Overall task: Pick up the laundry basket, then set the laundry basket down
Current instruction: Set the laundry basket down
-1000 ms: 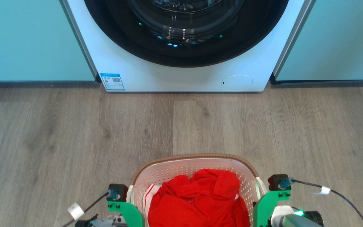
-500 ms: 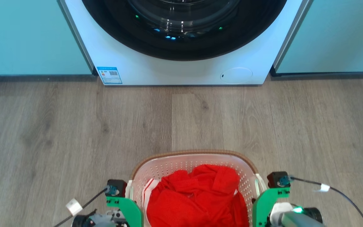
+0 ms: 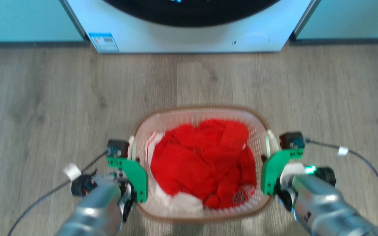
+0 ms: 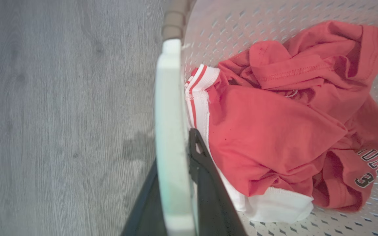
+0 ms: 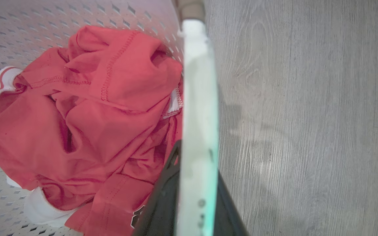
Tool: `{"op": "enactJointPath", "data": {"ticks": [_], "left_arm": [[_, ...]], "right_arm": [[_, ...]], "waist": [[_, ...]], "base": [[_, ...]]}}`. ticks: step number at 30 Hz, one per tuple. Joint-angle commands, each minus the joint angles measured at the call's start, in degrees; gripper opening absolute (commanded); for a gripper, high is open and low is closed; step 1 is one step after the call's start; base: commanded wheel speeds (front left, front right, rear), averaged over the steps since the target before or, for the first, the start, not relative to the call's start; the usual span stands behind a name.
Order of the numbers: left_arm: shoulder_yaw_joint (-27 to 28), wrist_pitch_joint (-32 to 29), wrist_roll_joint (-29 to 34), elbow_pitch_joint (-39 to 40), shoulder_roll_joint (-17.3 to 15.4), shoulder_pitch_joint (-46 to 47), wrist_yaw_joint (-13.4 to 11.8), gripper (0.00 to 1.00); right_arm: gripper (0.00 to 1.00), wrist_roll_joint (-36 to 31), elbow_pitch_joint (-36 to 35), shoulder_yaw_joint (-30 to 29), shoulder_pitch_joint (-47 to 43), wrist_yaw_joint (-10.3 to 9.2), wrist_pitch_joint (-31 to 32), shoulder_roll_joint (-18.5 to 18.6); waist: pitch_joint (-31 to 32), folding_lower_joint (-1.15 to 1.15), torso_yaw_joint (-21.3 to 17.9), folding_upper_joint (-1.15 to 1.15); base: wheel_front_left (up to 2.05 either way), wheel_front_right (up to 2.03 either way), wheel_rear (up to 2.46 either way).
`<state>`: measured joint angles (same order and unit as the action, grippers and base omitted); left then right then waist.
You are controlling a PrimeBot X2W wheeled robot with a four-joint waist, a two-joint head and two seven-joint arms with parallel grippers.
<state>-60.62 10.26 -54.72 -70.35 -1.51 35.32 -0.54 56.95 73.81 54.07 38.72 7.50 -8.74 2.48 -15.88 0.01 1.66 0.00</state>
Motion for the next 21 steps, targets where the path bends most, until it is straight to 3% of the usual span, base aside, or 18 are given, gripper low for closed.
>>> {"op": "enactJointPath", "data": {"ticks": [1,13,21], "left_arm": [[0.4,1.0,-0.1,0.2,-1.4,3.2,-0.2,0.00],[0.5,2.5,0.0,-0.1,-1.4,14.2,-0.5,0.00],[-0.3,3.3,0.8,-0.9,-1.4,19.3,-0.4,0.00]], "right_arm": [[0.00,-0.6,-0.4,0.8,2.5,-0.01,-1.4,0.4],[0.00,-2.9,0.1,0.1,13.2,-0.01,-3.6,0.4],[0.00,-7.1,0.1,-3.3,17.5,-0.01,-3.5,0.4]], "waist": [[-4.0,-0.01,-0.1,0.00],[-17.4,-0.01,0.0,0.00],[-25.0,-0.01,-0.1,0.00]], "base": [[0.00,0.00,0.00],[0.00,0.00,0.00],[0.00,0.00,0.00]]}}
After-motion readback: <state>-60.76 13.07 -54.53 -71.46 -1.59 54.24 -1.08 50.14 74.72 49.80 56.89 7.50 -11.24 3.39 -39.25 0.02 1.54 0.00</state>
